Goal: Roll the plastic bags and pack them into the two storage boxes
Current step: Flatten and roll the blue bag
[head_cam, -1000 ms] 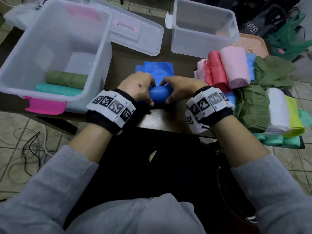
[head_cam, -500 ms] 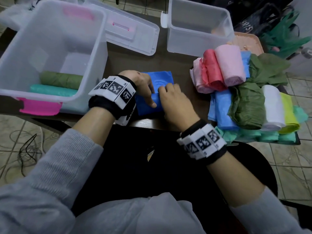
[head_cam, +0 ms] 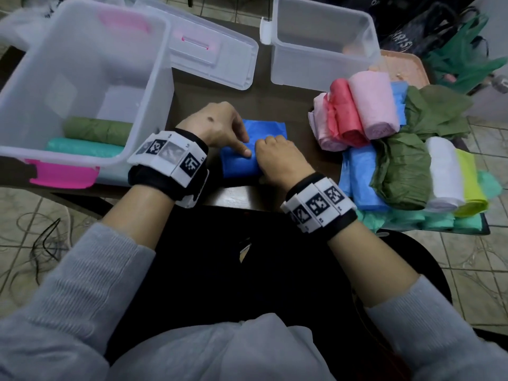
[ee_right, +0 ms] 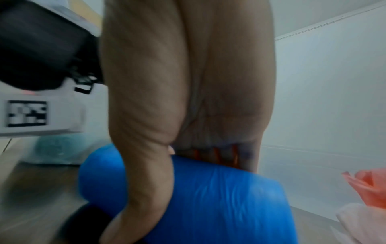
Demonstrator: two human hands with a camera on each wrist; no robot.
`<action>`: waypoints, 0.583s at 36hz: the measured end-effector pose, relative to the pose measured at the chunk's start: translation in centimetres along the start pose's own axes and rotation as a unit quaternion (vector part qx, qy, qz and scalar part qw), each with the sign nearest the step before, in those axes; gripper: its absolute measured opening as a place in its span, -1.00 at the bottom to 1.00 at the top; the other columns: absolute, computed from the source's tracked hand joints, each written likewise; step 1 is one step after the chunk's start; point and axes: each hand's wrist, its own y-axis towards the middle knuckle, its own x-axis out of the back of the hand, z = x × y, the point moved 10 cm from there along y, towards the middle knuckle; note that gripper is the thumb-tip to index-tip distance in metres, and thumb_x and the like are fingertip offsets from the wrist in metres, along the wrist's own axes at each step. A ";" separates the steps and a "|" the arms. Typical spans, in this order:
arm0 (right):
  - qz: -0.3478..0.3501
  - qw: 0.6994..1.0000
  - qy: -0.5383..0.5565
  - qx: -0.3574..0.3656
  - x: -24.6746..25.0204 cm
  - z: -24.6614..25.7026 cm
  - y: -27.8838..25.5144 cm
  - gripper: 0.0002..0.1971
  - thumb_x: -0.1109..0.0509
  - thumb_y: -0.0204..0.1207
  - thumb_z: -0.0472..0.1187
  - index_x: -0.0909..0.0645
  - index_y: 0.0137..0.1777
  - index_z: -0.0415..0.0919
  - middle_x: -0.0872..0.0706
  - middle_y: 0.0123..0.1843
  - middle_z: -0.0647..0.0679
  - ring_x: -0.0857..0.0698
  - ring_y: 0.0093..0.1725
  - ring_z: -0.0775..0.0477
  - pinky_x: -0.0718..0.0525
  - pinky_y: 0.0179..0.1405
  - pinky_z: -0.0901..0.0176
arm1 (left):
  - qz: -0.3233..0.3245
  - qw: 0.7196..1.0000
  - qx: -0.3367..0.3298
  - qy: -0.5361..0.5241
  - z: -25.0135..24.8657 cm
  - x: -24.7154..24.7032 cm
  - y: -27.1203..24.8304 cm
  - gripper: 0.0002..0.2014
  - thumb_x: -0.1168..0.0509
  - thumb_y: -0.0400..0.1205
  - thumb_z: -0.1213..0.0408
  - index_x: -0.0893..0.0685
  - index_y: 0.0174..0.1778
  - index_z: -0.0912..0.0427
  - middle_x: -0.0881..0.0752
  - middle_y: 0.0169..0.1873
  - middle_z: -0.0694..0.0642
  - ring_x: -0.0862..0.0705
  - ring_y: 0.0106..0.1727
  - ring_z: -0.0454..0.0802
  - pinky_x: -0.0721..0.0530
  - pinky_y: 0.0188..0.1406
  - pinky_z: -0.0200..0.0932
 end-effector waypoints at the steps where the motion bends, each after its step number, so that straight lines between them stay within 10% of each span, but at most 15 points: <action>1: 0.025 1.000 0.008 0.000 -0.1 -0.2 0.4 -0.47 -0.38 0.55 -0.19 -0.32 0.45 -0.34 -0.43 0.44 -0.27 -0.39 0.44 -0.27 -0.39 0.34 -0.03 | -0.009 1.000 -0.009 -0.004 -0.2 0.0 -0.2 -0.68 -0.61 0.33 0.12 -0.80 -0.03 0.05 -0.75 -0.18 -0.03 -0.68 -0.05 -0.14 -0.52 -0.03 -0.29; 11: 0.144 0.988 0.061 0.000 0.3 -1.6 2.2 -0.37 -0.48 0.45 0.03 -0.40 0.46 -0.20 -0.37 0.44 -0.21 -0.51 0.34 -0.24 -0.48 0.19 -0.01 | -0.014 1.000 -0.020 0.012 -0.4 -1.0 -0.8 -0.58 -0.55 0.42 0.20 -0.72 0.21 0.09 -0.75 0.11 0.08 -0.68 0.13 -0.02 -0.55 0.08 -0.25; 21: -0.015 0.985 0.165 0.043 1.6 -1.6 1.0 -0.34 -0.62 0.24 -0.18 -0.43 0.31 -0.27 -0.45 0.29 -0.20 -0.42 0.29 -0.20 -0.47 0.27 -0.08 | 0.019 0.999 0.003 0.032 0.3 -1.0 0.5 -0.65 -0.38 0.55 0.09 -0.68 0.27 -0.02 -0.71 0.20 0.03 -0.64 0.20 0.01 -0.54 0.33 -0.05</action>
